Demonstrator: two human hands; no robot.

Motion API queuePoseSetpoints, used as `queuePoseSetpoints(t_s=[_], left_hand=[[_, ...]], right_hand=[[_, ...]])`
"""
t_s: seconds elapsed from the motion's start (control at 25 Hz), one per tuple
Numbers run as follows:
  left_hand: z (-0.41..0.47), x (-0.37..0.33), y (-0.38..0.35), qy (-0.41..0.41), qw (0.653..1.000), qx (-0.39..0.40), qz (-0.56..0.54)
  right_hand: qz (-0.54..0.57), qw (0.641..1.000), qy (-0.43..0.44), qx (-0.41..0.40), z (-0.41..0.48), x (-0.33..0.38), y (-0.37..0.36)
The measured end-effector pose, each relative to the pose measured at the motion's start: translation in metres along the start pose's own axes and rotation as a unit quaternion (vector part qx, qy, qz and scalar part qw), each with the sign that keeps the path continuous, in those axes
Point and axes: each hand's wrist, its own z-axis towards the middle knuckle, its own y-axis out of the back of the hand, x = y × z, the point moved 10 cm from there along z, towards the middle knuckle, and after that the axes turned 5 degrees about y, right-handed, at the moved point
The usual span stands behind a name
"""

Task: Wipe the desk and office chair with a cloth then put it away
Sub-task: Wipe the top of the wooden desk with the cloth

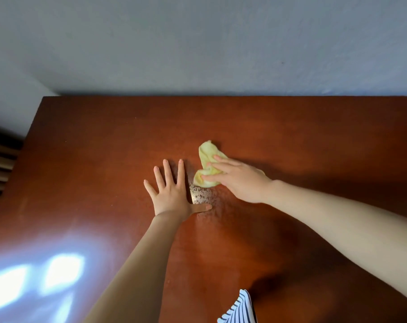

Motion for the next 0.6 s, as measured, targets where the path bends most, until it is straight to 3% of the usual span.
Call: queuePoseSetpoints(t_s=[0.16, 0.28, 0.4, 0.48, 0.6], left_hand=[[-0.043, -0.01, 0.005, -0.023, 0.998, -0.058, 0.023], [-0.075, -0.026, 0.0, -0.076, 0.996, -0.048, 0.011], [-0.115, -0.042, -0.002, -0.098, 0.988, -0.026, -0.119], [-0.138, -0.049, 0.004, -0.089, 0.955, -0.03, -0.28], [-0.18, -0.058, 0.016, -0.056, 0.845, -0.035, -0.531]], right_hand=[[-0.005, 0.997, 0.052, 0.054, -0.046, 0.035, -0.016], [0.005, 0.994, 0.07, 0.078, -0.077, 0.051, -0.014], [0.053, 0.997, 0.05, 0.037, -0.108, 0.066, 0.005], [0.125, 0.992, 0.007, -0.022, -0.127, 0.068, 0.024], [0.166, 0.983, -0.013, -0.077, -0.161, 0.084, 0.046]])
